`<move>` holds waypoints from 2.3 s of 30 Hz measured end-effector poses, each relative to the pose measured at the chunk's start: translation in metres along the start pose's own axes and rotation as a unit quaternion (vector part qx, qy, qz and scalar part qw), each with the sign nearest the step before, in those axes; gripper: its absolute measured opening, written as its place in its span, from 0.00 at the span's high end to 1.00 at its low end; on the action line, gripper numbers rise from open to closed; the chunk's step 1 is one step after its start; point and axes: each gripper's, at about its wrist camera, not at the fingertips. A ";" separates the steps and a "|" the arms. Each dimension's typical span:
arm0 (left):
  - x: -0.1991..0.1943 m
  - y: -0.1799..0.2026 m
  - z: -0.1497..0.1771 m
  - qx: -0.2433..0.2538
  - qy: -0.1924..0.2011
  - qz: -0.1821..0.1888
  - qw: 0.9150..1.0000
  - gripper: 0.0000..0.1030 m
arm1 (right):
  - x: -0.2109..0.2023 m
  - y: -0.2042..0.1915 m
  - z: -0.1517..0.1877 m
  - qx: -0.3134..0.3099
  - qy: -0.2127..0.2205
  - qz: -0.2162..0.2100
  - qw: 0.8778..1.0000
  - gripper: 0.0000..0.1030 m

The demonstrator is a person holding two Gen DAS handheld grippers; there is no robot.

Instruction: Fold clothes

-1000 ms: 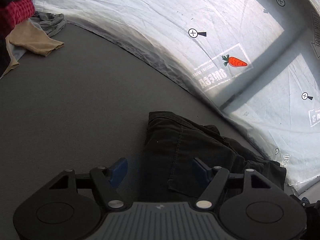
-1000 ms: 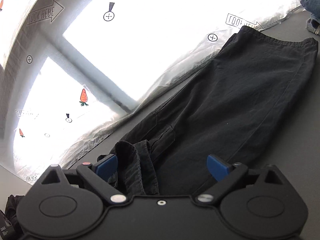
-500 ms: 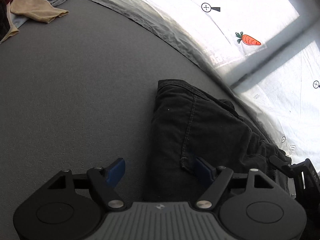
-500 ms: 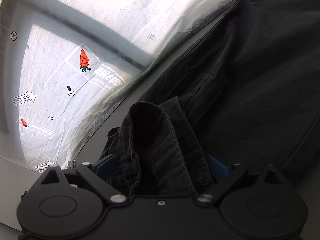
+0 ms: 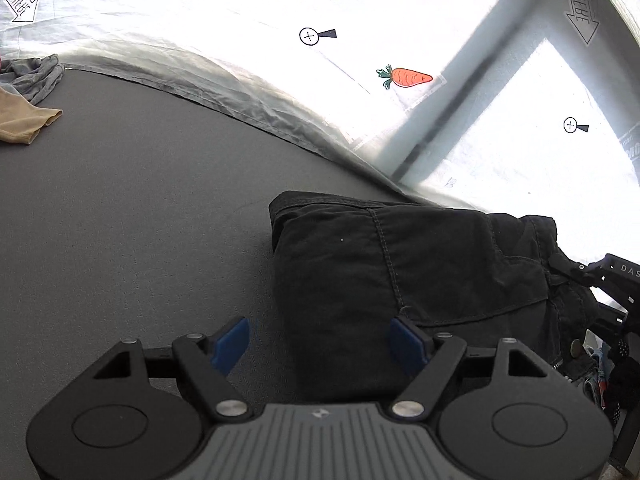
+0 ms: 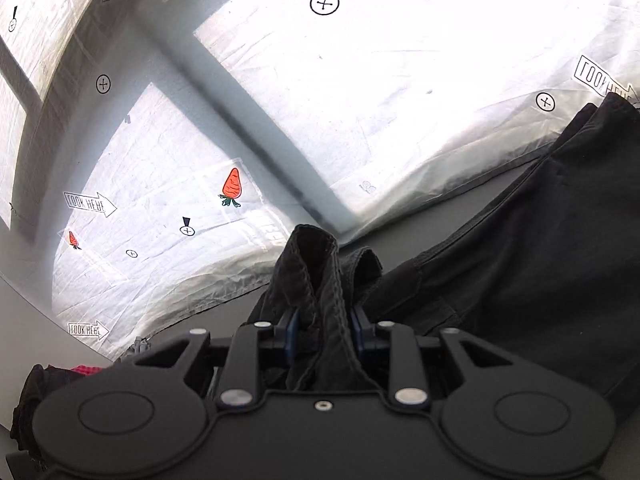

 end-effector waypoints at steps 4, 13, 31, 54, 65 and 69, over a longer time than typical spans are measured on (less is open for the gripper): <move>0.028 0.012 0.020 0.012 -0.039 -0.027 0.999 0.24 | 0.022 0.022 -0.001 -0.048 -0.023 0.094 0.994 0.73; 0.038 0.003 0.031 0.002 -0.059 -0.056 0.997 0.10 | 0.025 0.054 0.033 -0.054 -0.050 0.164 0.984 0.52; -0.066 0.100 0.075 0.069 0.040 -0.043 0.996 0.00 | -0.148 0.128 0.045 0.071 0.068 0.155 0.983 0.01; 0.097 0.166 0.009 0.087 -0.004 -0.137 0.987 0.00 | -0.102 0.319 -0.064 0.118 0.113 0.177 0.971 0.07; 0.144 0.174 0.011 0.151 -0.043 -0.194 0.968 0.00 | -0.068 0.345 -0.082 0.159 0.164 0.161 0.960 0.41; 0.148 0.174 0.011 0.148 -0.048 -0.201 0.967 0.00 | -0.075 0.360 -0.076 0.237 0.188 0.139 0.943 0.53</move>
Point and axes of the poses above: each gripper's, at about its wrist camera, not at the fingertips, and x roughly the way its jaws point, y to its right, z to its underside, and after that the axes turned 4 degrees about x, right-handed
